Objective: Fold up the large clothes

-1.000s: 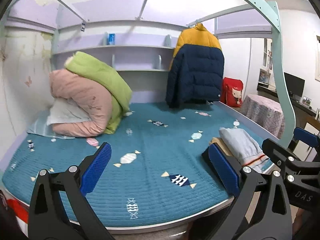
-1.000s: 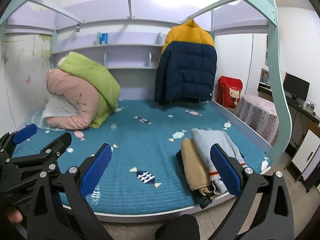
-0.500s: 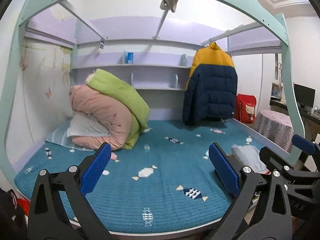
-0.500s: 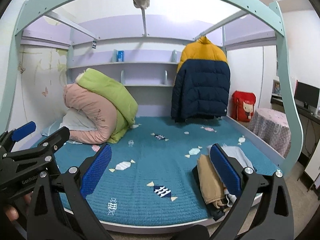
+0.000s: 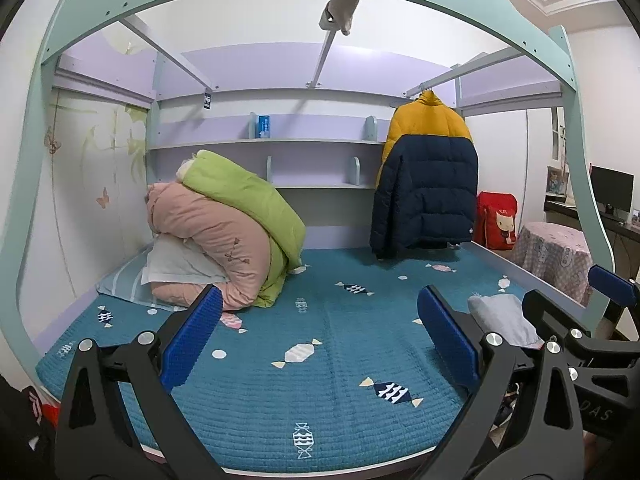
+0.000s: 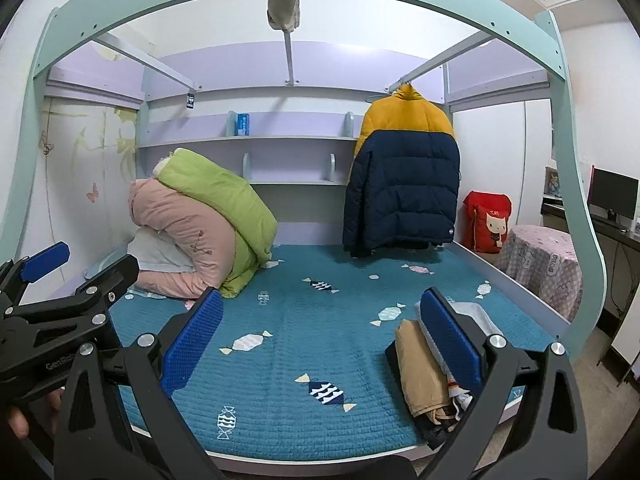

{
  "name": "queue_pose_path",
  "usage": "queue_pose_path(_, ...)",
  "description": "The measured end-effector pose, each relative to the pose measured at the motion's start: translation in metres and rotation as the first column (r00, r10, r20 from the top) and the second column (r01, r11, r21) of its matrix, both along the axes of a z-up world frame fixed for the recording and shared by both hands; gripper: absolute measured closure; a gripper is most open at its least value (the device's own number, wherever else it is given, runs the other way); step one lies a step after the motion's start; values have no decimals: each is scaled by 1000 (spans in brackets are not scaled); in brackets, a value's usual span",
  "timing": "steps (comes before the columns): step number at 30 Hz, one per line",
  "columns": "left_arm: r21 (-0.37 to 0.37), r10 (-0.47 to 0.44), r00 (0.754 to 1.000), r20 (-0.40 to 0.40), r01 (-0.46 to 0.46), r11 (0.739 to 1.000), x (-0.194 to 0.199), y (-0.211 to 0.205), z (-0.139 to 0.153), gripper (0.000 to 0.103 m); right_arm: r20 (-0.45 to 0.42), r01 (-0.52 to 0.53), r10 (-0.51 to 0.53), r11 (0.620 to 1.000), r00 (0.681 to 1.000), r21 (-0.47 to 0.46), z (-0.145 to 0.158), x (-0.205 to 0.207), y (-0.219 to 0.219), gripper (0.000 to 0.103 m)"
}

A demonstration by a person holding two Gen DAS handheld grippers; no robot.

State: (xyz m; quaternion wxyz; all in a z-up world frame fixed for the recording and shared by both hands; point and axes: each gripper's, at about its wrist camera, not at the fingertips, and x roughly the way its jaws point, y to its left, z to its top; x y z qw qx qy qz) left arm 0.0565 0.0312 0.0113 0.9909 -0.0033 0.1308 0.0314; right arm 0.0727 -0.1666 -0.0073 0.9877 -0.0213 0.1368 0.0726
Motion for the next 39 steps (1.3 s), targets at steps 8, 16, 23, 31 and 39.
queue_pose_path(8,8,-33,999,0,33,999,0,-8,-1,5,-13,35,-35,999,999,11,-1,-3,-11,7)
queue_pose_path(16,9,-48,999,15,47,999,-6,-14,0,5,-5,55,-55,998,998,15,1,-12,-16,7)
queue_pose_path(23,13,-53,998,30,52,999,-10,-15,2,5,7,64,-64,998,998,12,4,-18,-17,7)
queue_pose_path(31,-1,-65,997,30,65,998,-12,-12,4,5,14,71,-71,997,997,11,6,-20,-19,7)
queue_pose_path(39,11,-63,997,37,63,998,-14,-12,6,5,16,74,-74,997,997,10,6,-20,-20,7)
